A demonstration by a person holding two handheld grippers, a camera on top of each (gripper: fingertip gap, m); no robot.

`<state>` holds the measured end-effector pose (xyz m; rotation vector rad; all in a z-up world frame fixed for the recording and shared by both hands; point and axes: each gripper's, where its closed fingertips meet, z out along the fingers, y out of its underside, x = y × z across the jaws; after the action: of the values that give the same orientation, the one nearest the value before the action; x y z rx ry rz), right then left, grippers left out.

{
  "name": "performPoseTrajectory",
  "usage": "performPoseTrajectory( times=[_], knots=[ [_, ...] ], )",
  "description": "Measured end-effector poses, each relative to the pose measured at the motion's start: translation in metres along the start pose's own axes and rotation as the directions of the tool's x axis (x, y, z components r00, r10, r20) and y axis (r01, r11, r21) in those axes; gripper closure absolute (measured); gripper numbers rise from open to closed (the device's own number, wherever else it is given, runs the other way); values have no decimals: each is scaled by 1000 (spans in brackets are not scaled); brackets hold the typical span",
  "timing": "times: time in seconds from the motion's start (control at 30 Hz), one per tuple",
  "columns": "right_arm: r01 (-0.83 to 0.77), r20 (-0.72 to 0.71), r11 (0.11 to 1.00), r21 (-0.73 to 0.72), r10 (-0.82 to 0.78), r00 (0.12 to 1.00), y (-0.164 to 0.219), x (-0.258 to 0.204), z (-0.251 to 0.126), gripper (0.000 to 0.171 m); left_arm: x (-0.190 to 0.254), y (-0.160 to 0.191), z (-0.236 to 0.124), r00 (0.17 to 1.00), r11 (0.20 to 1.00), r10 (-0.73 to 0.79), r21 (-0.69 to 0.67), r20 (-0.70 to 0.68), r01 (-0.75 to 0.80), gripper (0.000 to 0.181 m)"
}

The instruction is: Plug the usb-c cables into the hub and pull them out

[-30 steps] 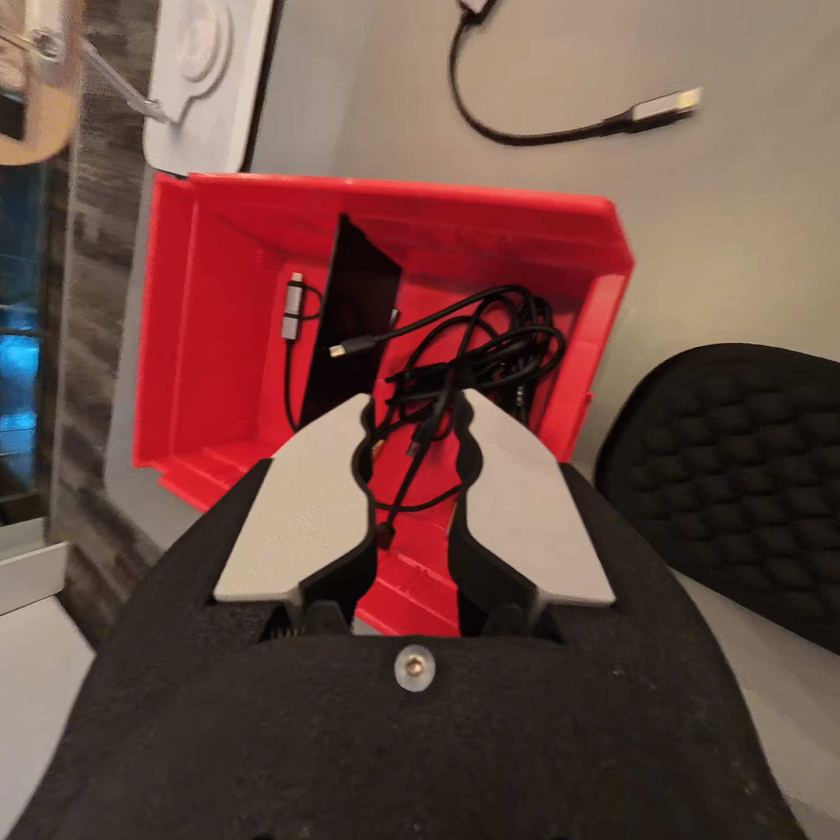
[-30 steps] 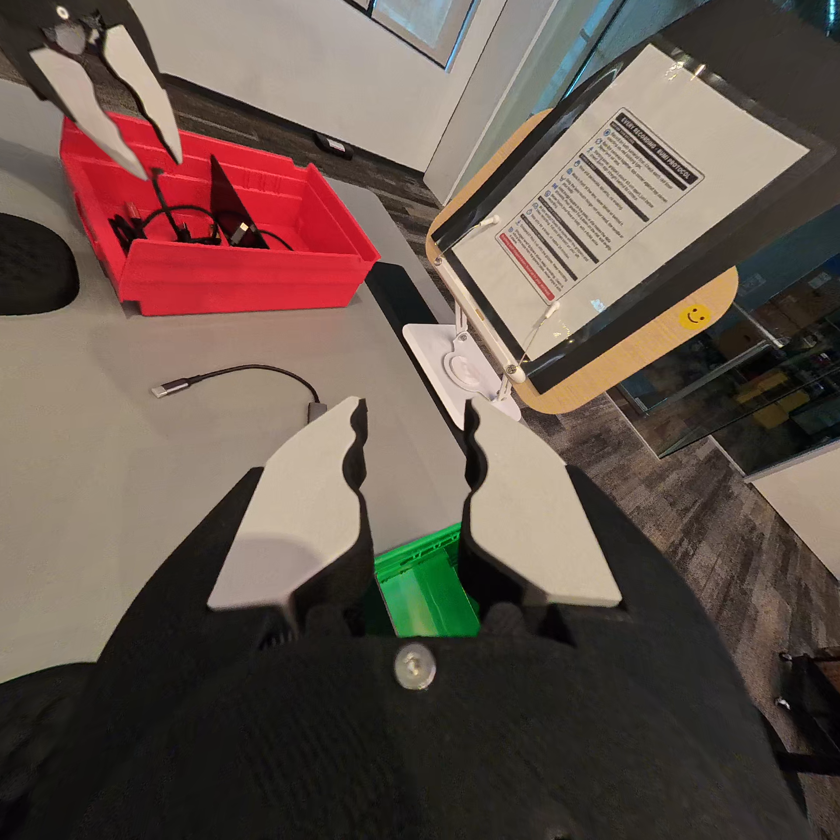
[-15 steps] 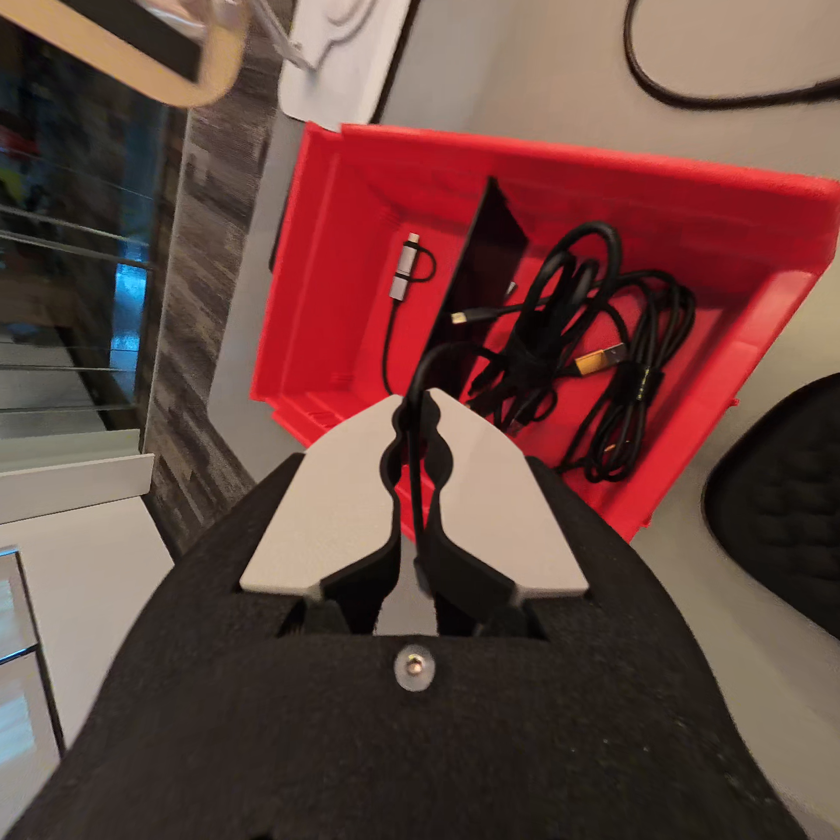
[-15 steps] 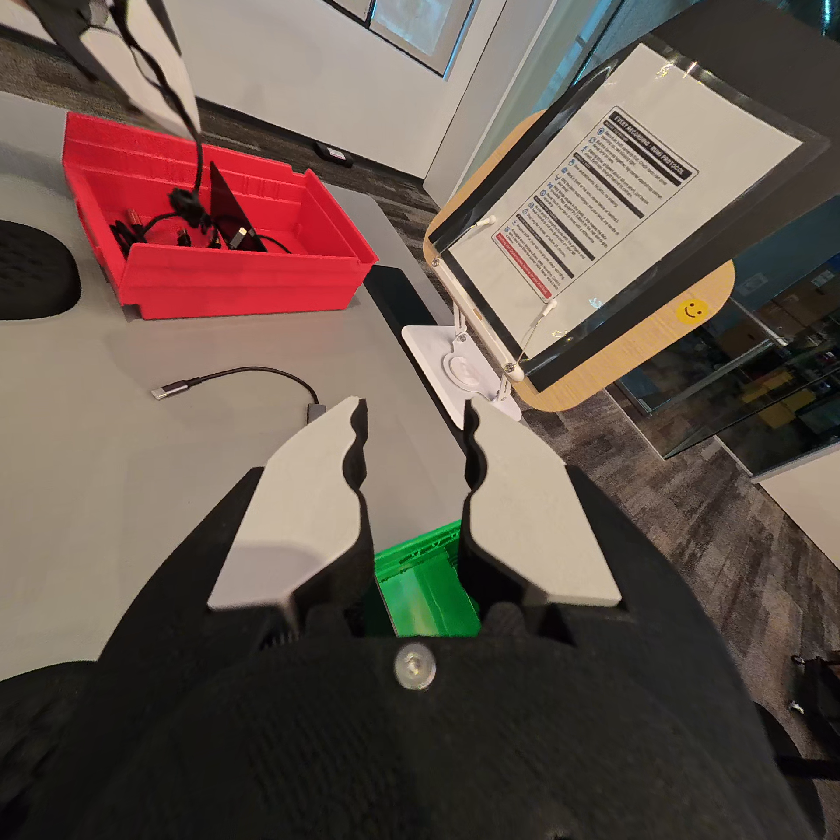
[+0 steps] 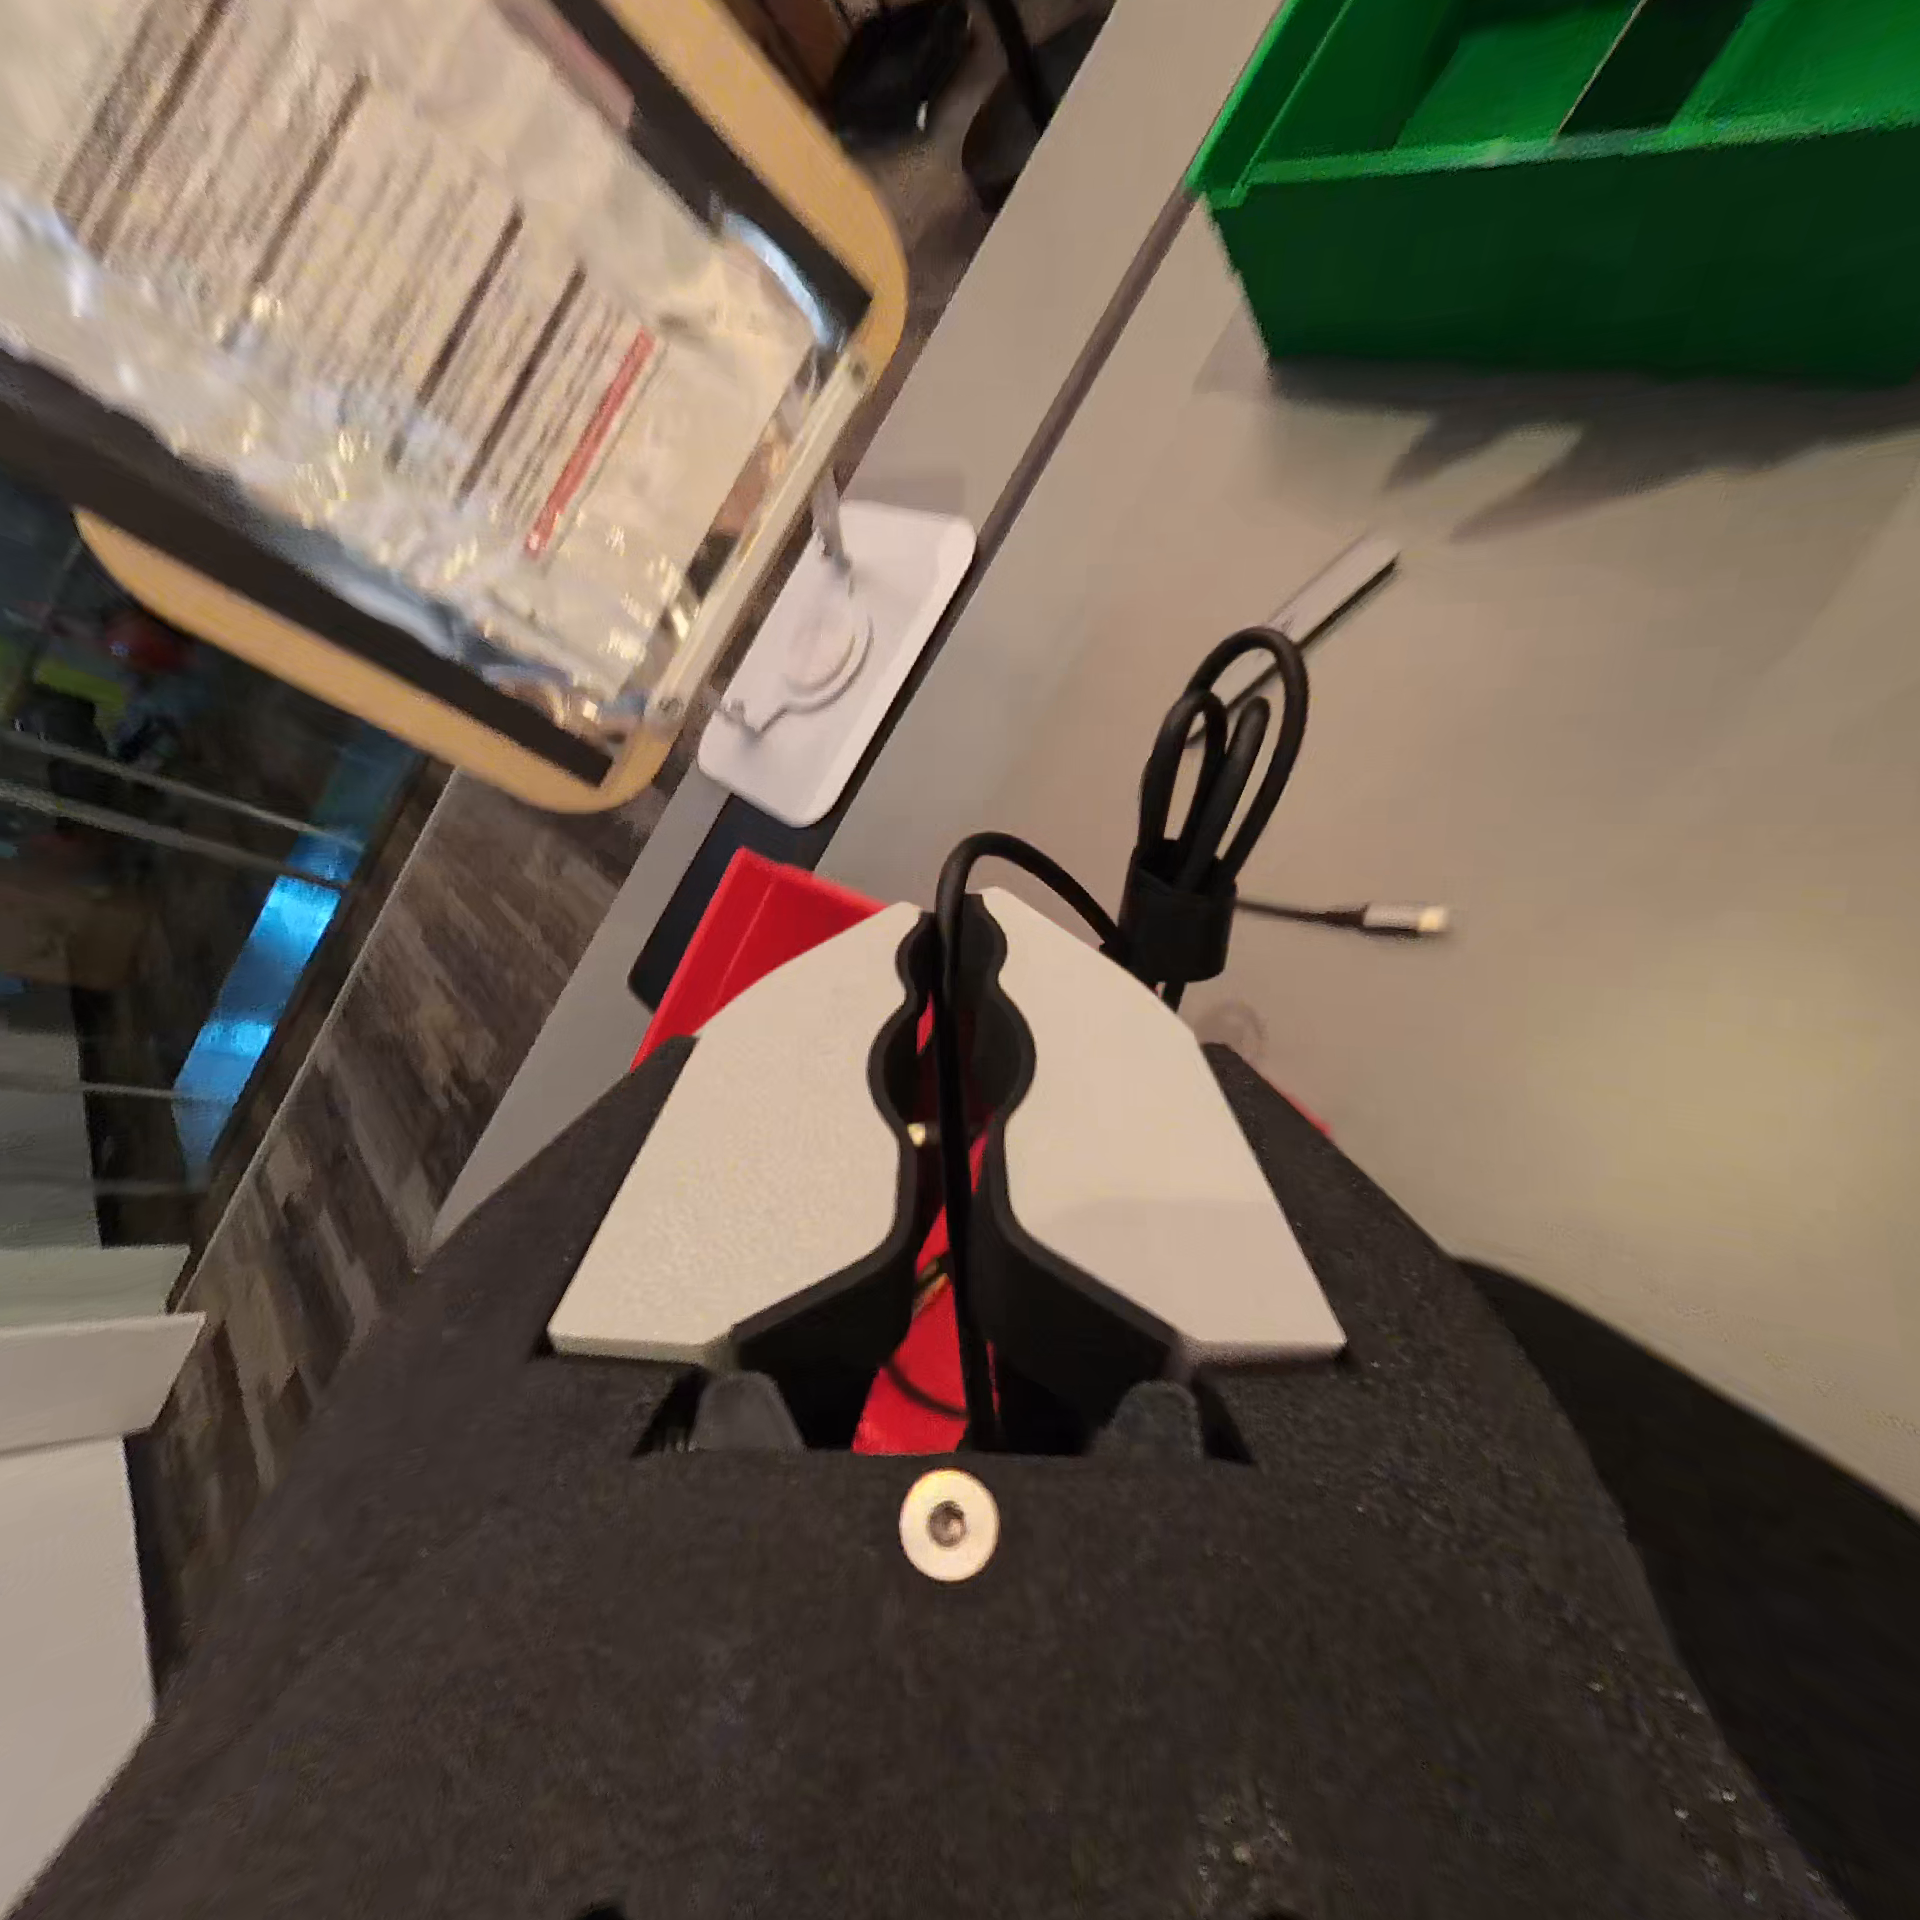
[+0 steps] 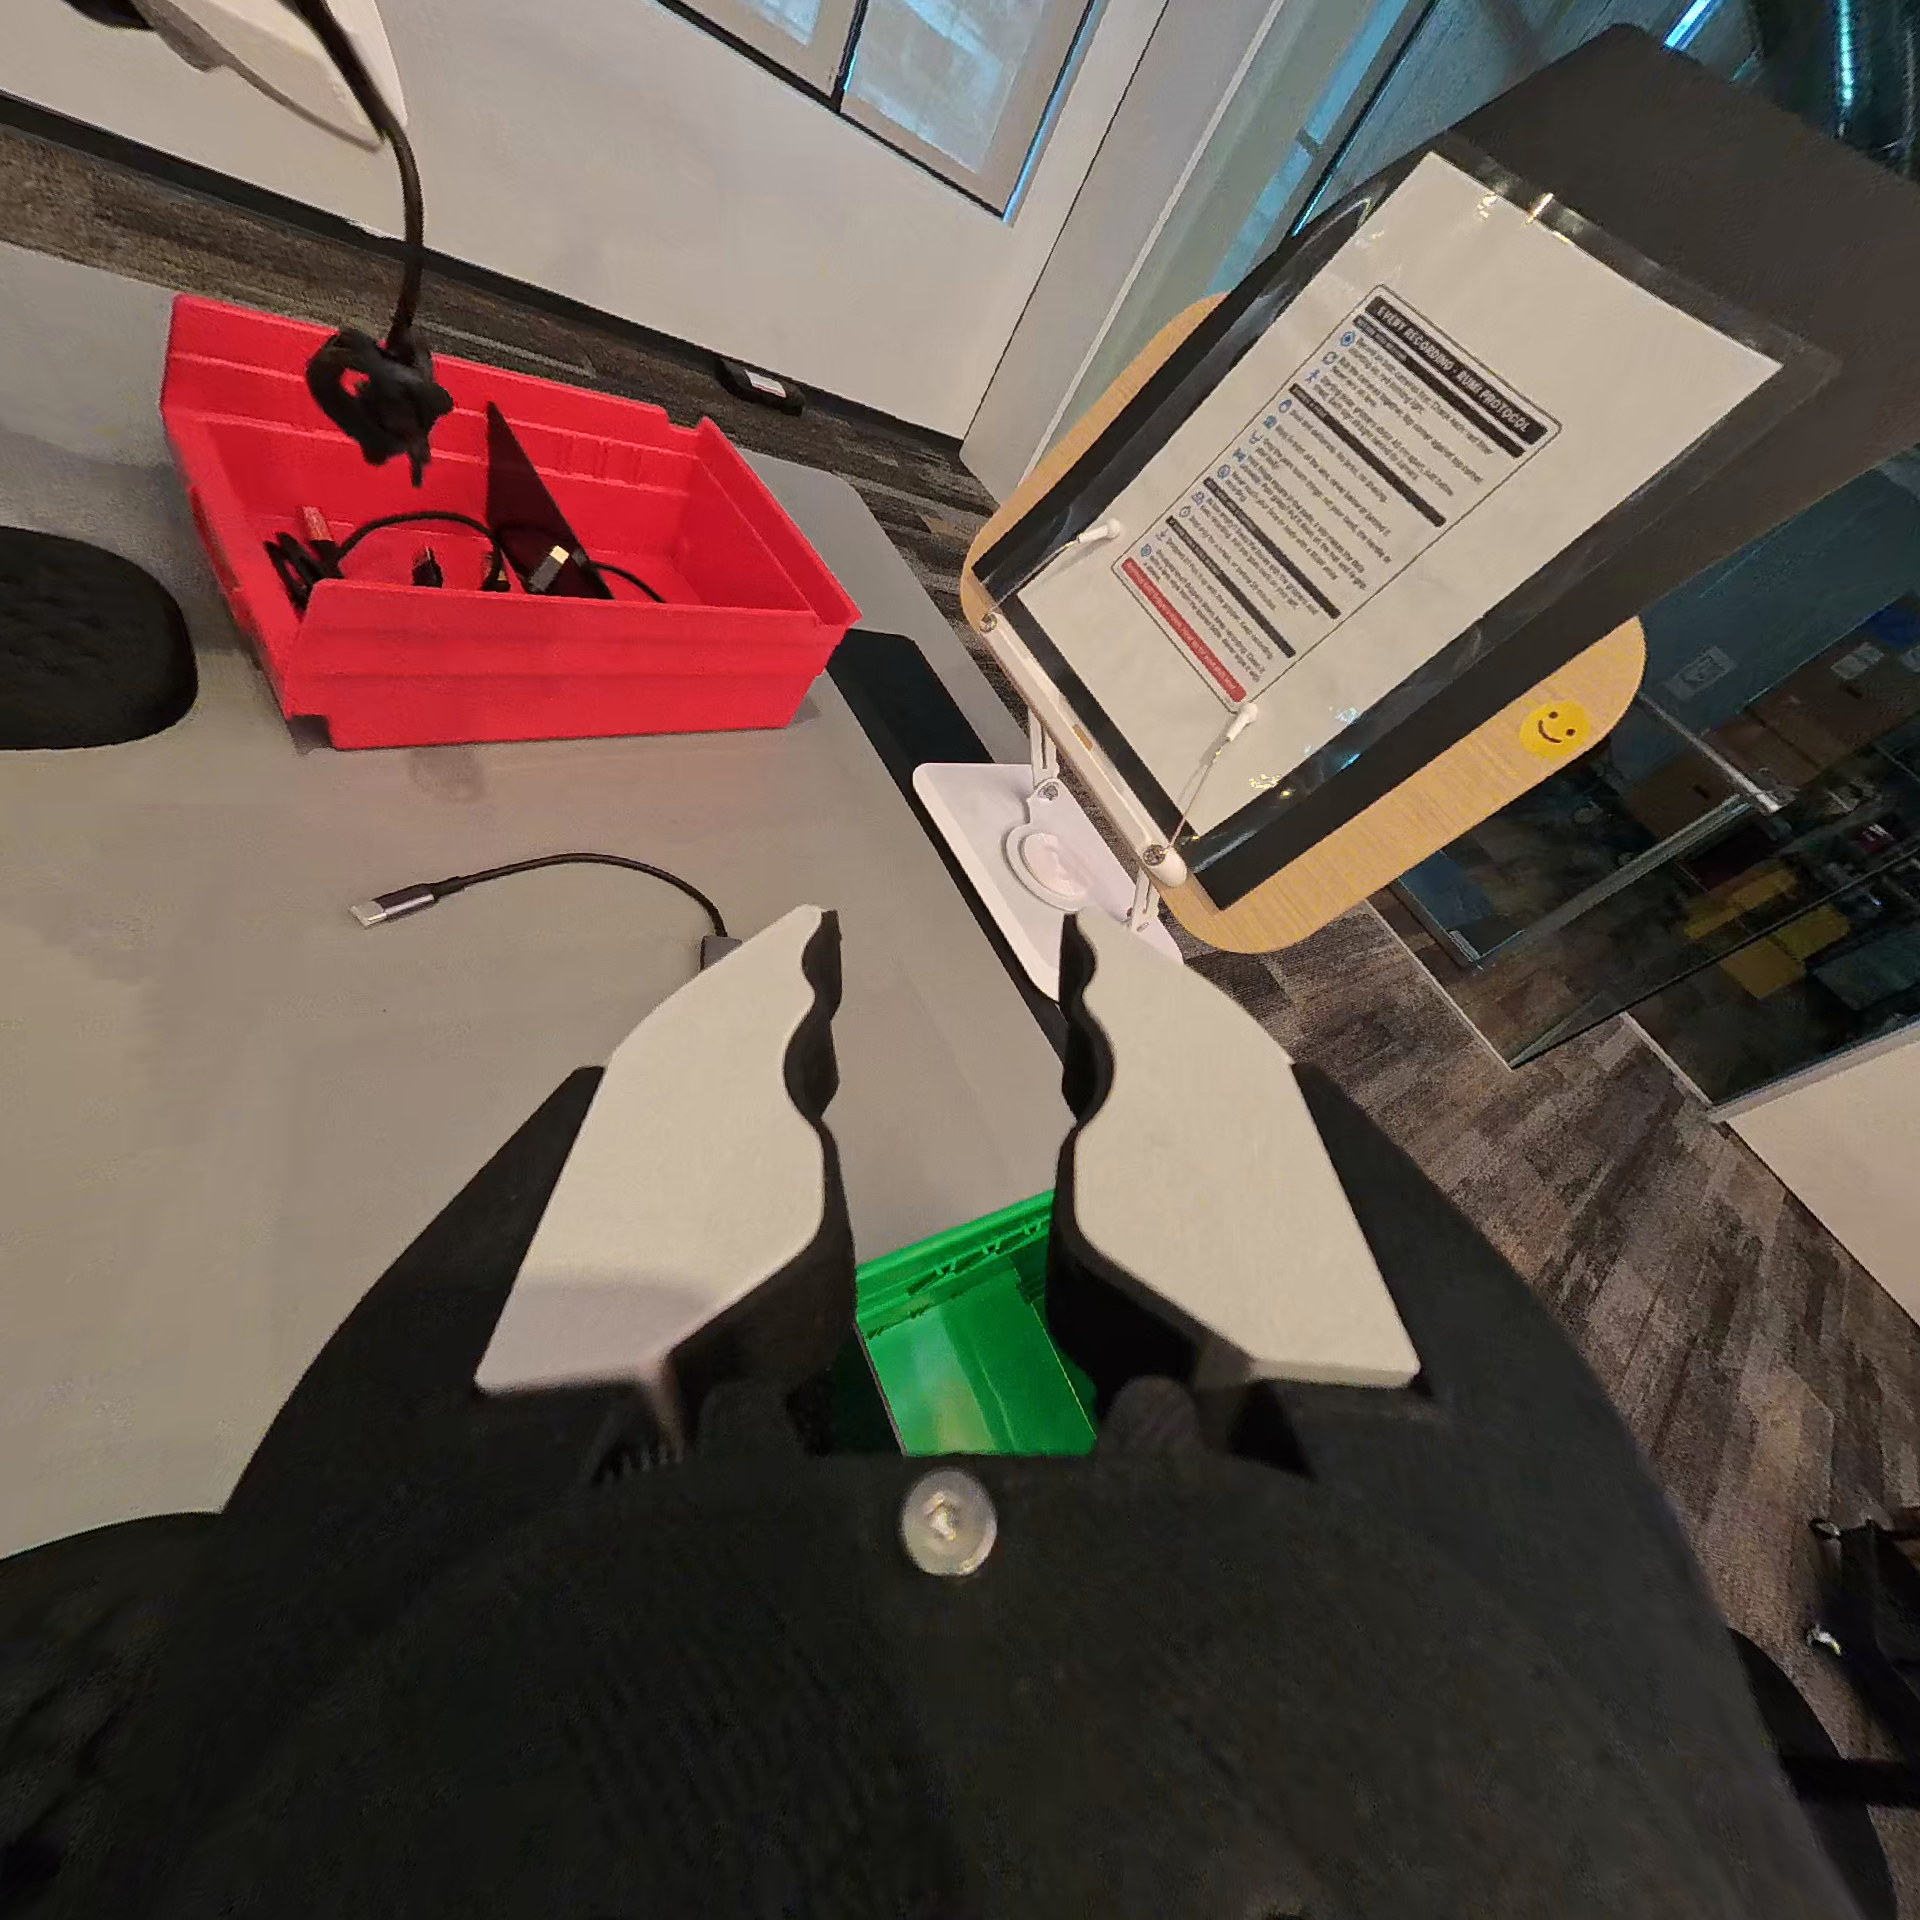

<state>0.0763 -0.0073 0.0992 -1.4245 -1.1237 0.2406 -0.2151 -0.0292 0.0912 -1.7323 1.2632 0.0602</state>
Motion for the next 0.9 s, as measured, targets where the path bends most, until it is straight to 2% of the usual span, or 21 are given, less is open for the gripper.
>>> performPoseTrajectory(
  times=[0.13,0.23,0.37,0.47,0.53,0.6,0.73,0.8,0.9],
  knots=[
    [3,3,1000,1,-3,1000,0,-1,-1,130,48,-46,21,994,997,70,48,-81,-67,177],
    [2,3,1000,18,-2,1000,-2,-1,-5,130,83,-58,57,984,989,148,31,-104,-145,177],
    [-3,-2,999,41,3,1000,-5,0,-10,130,130,-55,113,972,984,178,-4,-152,-181,177],
    [-4,-3,999,49,4,1000,-5,1,-13,130,144,-41,147,960,959,267,-74,-83,-273,177],
    [-4,-4,999,53,4,1000,-5,1,-14,130,168,-33,159,951,956,265,-90,-157,-281,177],
    [-8,-2,998,61,8,1000,-5,1,-15,130,190,-29,164,942,960,246,-79,-228,-269,177],
    [-15,5,997,72,14,1000,-5,2,-16,130,225,-21,160,901,977,144,-84,-409,-194,157],
    [-15,10,997,75,14,1000,-6,1,-17,130,228,-23,149,873,993,29,-83,-487,-80,147],
    [-13,15,996,89,11,1000,-7,-1,-21,130,216,-37,107,787,991,-108,0,-607,136,145]
  ],
)
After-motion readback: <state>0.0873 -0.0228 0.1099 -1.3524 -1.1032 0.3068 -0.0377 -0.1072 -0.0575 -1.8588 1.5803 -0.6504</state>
